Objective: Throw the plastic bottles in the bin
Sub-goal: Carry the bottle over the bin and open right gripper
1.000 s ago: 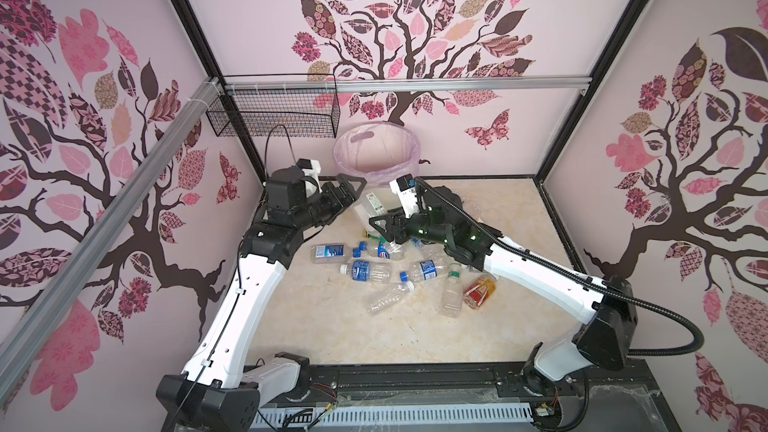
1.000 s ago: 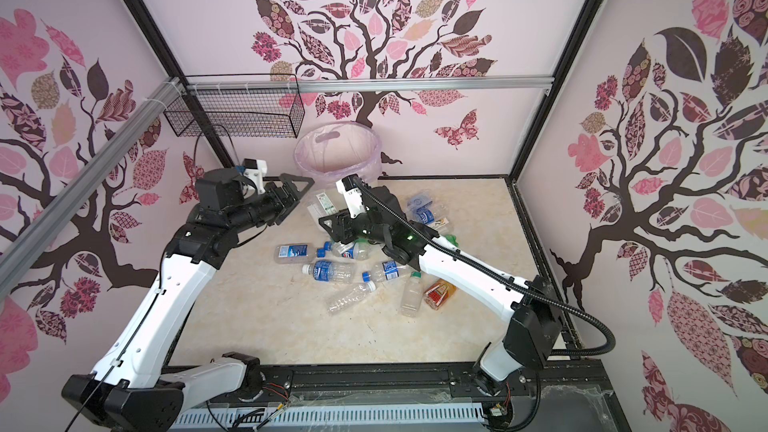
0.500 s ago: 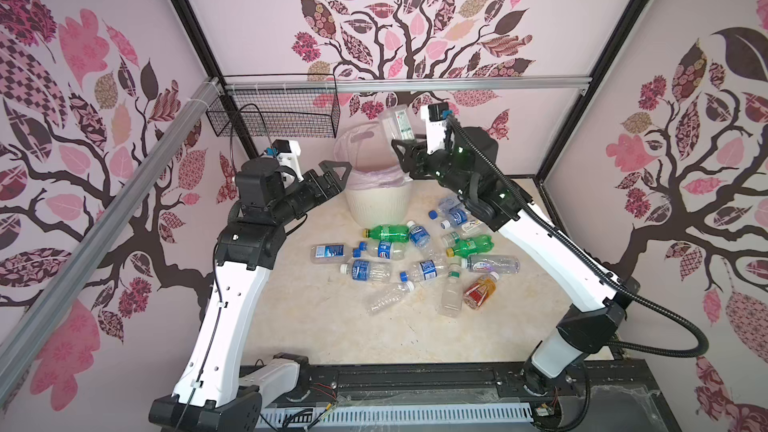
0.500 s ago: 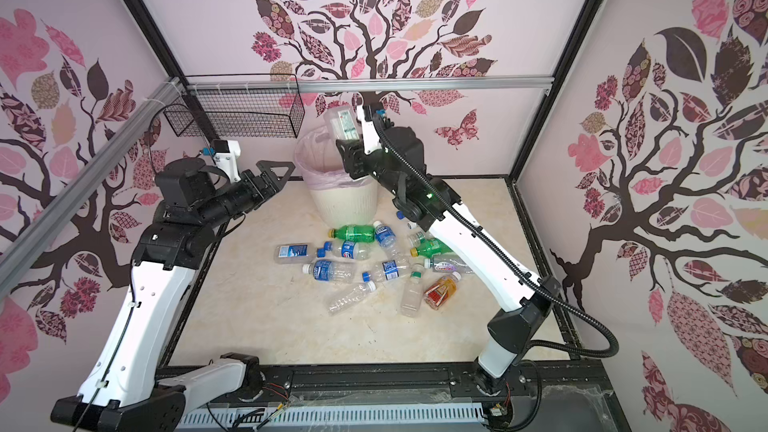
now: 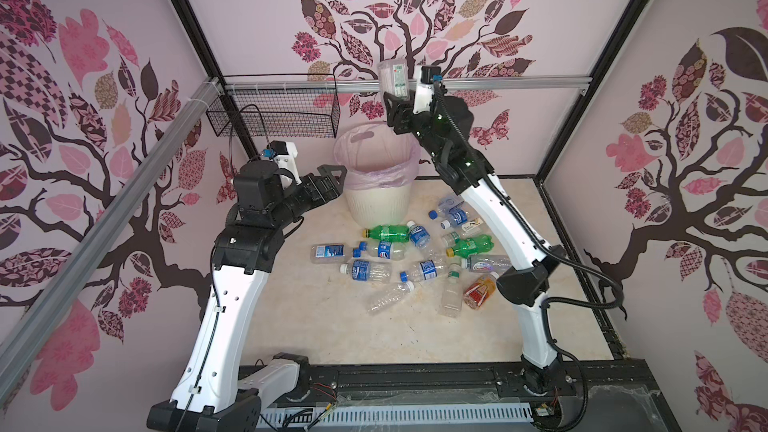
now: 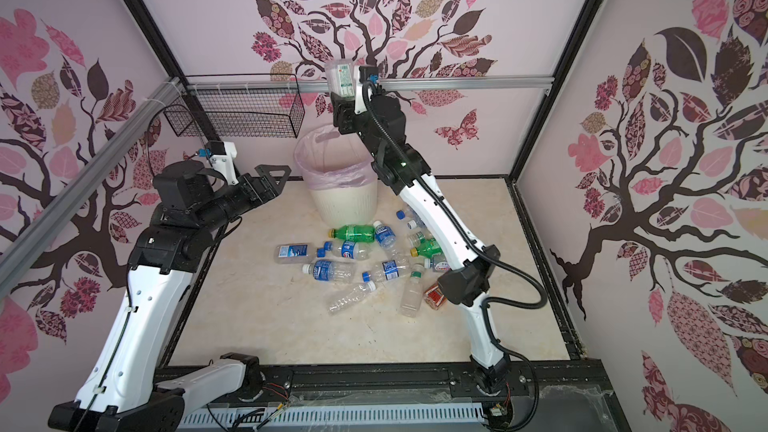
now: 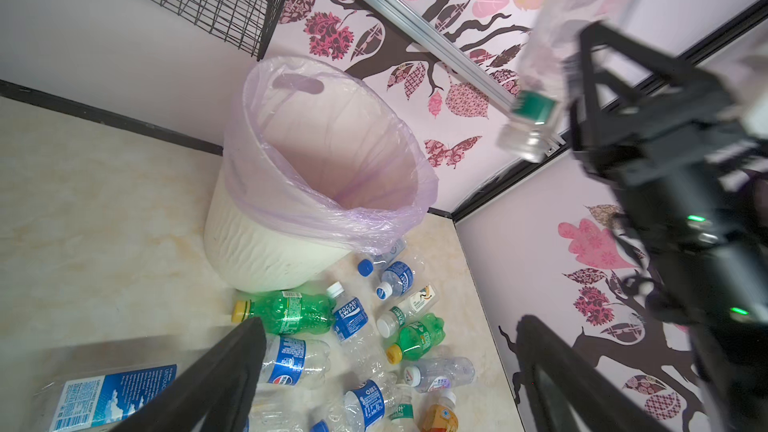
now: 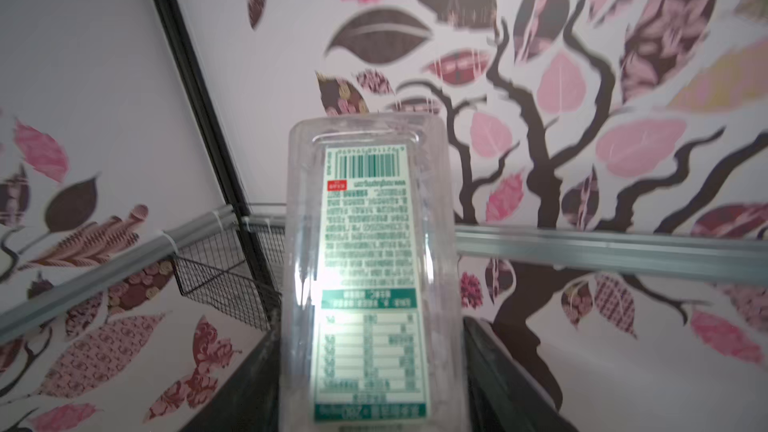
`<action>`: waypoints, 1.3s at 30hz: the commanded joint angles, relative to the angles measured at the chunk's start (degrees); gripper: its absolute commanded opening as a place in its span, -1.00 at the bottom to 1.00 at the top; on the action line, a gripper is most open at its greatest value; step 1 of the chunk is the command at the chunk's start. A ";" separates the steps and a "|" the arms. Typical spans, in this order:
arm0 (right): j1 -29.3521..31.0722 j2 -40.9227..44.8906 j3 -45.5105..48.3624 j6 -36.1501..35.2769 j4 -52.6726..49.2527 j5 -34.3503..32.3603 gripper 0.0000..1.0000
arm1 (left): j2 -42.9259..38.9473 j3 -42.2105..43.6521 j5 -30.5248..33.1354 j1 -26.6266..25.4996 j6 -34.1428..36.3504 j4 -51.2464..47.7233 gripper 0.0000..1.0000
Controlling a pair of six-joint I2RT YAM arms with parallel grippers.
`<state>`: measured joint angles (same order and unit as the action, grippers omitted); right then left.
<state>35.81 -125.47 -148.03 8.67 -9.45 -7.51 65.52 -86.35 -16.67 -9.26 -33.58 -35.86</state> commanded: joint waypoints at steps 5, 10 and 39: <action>-3.24 -1.84 0.27 3.11 -5.39 5.48 0.99 | 0.14 4.14 0.23 0.03 0.69 1.14 0.94; -3.29 1.30 0.91 1.40 -7.05 2.77 0.99 | 0.49 4.36 0.73 -0.04 0.87 0.70 0.94; -9.23 -12.39 -1.77 16.67 -26.27 7.64 -0.12 | 1.15 8.81 6.34 -2.53 6.97 -1.75 0.94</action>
<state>26.35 -134.78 -147.59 25.26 -32.45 -1.50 66.74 -78.65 -11.03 -11.57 -28.03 -38.22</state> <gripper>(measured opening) 0.453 0.972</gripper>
